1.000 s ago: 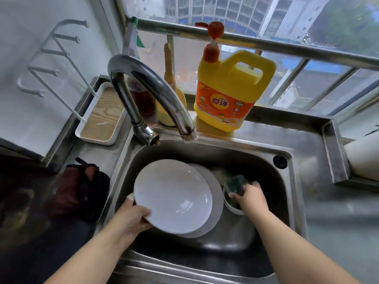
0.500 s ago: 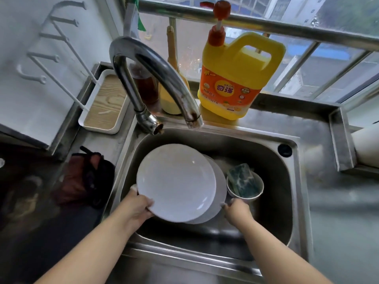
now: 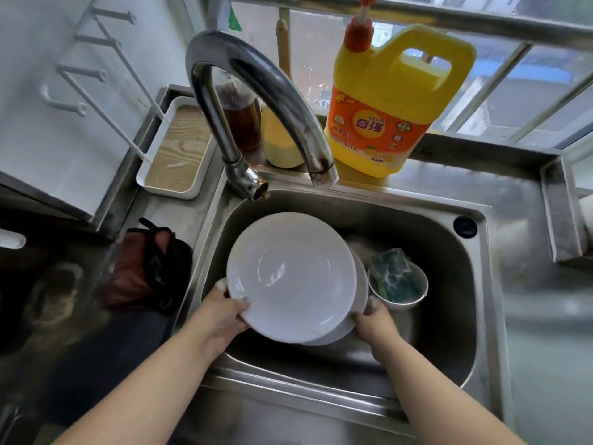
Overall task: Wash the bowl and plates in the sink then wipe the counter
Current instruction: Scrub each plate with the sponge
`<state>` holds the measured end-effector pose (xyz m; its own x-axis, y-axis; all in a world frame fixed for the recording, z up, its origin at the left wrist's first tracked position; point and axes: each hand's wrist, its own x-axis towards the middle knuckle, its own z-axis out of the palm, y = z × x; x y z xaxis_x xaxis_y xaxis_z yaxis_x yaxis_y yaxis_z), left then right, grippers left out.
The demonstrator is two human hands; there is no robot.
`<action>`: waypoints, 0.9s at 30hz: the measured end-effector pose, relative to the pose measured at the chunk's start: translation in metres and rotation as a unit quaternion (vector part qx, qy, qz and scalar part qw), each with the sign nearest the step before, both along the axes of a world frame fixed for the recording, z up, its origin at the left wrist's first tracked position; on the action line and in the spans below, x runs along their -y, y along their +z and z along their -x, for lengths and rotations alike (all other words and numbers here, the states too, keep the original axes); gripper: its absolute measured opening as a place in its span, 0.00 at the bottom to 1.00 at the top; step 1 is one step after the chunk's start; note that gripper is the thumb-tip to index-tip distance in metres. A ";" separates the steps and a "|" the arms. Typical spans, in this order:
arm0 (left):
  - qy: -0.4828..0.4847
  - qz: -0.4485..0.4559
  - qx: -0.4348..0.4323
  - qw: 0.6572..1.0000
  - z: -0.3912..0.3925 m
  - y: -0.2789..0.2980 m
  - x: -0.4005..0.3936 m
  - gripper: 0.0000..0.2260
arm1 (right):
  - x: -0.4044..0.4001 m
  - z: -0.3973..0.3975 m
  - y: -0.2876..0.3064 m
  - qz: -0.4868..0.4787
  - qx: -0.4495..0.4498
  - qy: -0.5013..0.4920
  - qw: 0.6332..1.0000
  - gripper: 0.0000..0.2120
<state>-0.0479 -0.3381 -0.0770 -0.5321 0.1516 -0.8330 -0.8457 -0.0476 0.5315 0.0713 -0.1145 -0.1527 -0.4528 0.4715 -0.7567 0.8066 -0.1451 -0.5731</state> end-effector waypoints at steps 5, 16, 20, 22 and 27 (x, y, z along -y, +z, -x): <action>0.000 0.000 -0.011 1.000 0.002 0.004 0.007 0.19 | -0.007 0.000 0.033 -0.094 -0.013 0.078 0.992 0.08; -0.039 0.011 -0.031 0.999 0.007 0.015 0.013 0.20 | -0.081 -0.022 0.133 -0.323 0.007 0.108 0.940 0.03; -0.056 0.033 -0.043 0.997 0.006 0.005 0.005 0.22 | -0.099 -0.032 0.165 -0.387 0.023 0.116 0.915 0.08; -0.056 0.046 -0.038 0.997 0.006 -0.004 -0.002 0.22 | -0.104 -0.037 0.172 -0.396 0.016 0.110 0.911 0.07; -0.077 0.067 -0.022 0.994 0.008 -0.035 -0.022 0.23 | -0.099 -0.045 0.159 -0.320 -0.026 0.033 0.947 0.07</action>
<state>-0.0563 -0.3164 -0.1124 -0.5478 0.1230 -0.8275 -0.8129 0.1556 0.5612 0.1161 -0.0156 0.0066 -0.5255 0.7954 -0.3021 0.7706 0.2945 -0.5651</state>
